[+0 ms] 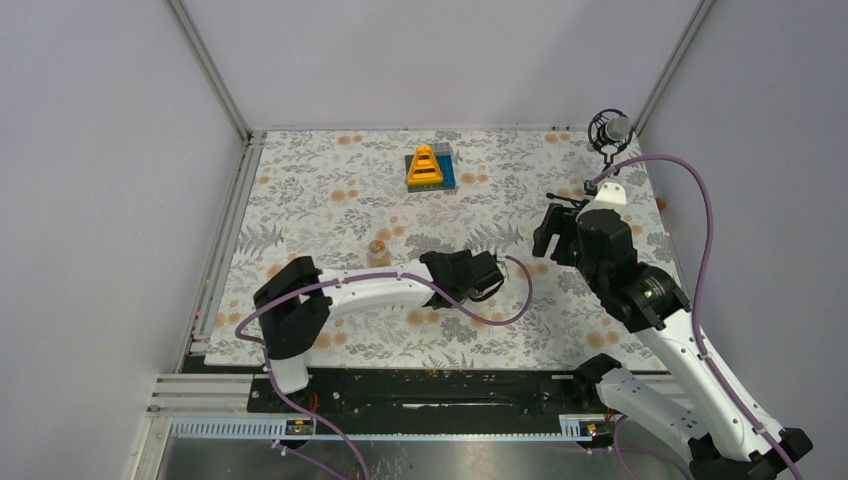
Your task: Sort the pills into containers
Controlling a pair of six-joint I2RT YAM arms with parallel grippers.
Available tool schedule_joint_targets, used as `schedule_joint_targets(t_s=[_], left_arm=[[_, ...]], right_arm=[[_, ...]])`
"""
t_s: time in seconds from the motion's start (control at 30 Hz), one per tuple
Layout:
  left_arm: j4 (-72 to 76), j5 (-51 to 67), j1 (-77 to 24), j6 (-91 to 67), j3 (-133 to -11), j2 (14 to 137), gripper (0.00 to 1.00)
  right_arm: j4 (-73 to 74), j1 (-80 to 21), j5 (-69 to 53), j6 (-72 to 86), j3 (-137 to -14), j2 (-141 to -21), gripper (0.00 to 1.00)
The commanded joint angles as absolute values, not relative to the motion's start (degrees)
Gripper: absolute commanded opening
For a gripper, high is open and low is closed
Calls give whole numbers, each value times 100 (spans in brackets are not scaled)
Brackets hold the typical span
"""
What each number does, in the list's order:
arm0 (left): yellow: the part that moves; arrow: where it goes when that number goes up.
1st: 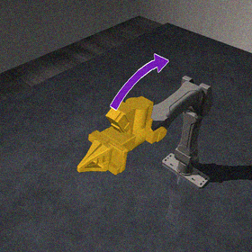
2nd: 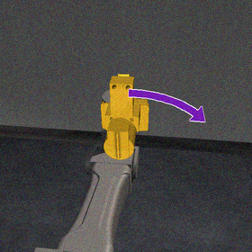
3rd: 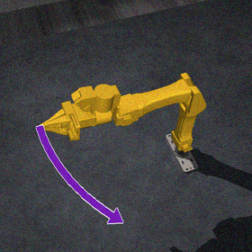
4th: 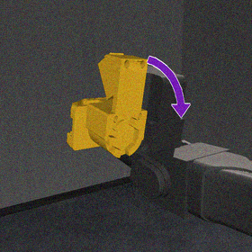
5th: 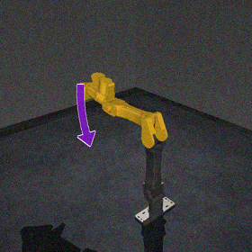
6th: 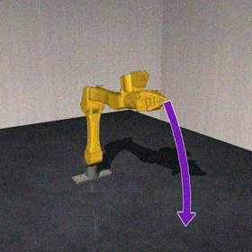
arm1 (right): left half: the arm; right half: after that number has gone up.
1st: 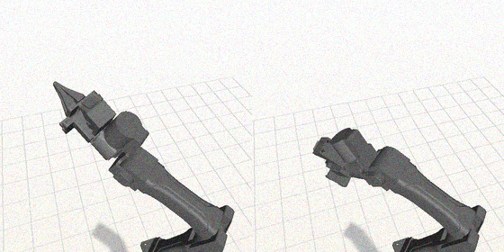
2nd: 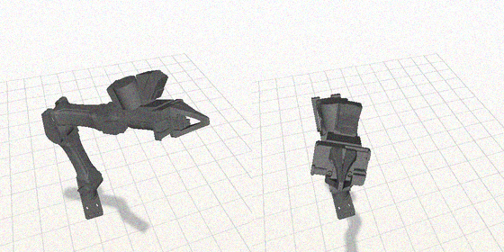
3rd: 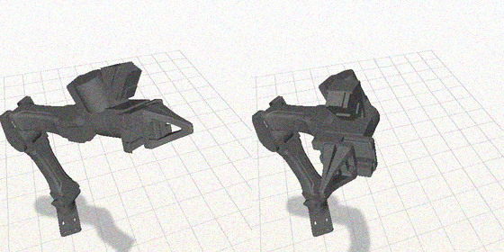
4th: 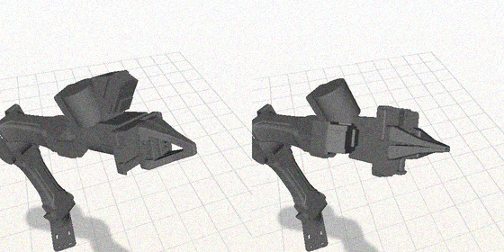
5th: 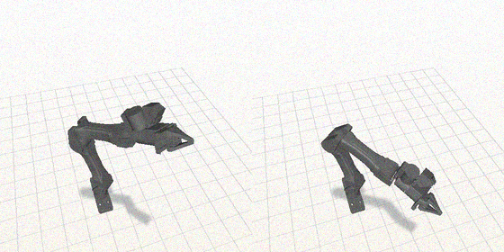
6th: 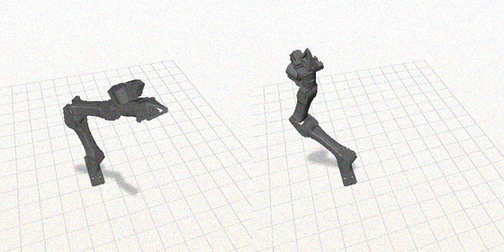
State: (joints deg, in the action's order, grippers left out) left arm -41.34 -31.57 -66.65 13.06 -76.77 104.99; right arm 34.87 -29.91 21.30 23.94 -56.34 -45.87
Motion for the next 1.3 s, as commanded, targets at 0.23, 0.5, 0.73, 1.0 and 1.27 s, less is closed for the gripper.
schedule_joint_targets(t_s=[0.23, 0.5, 0.73, 1.0, 1.27], left_arm=[[-3082, -2296, -6549, 1239, -6912, 9283, 0], [-2551, -1746, -6447, 1198, -6296, 8462, 0], [-1998, -1648, -6294, 1113, -5845, 7938, 0], [-514, -1209, -5903, 784, -5249, 6976, 0], [1684, -1334, -5801, 430, -4597, 6312, 0]], right_arm=[[3556, -2934, 1988, 2567, -5915, -4628, 83], [3761, -2925, 1785, 2650, -6200, -4652, 82], [3781, -2922, 1512, 2673, -6355, -4709, 82], [3478, -2920, 177, 2559, -6341, -4879, 90], [2124, -2926, -1725, 3075, -6077, -5098, 99]])
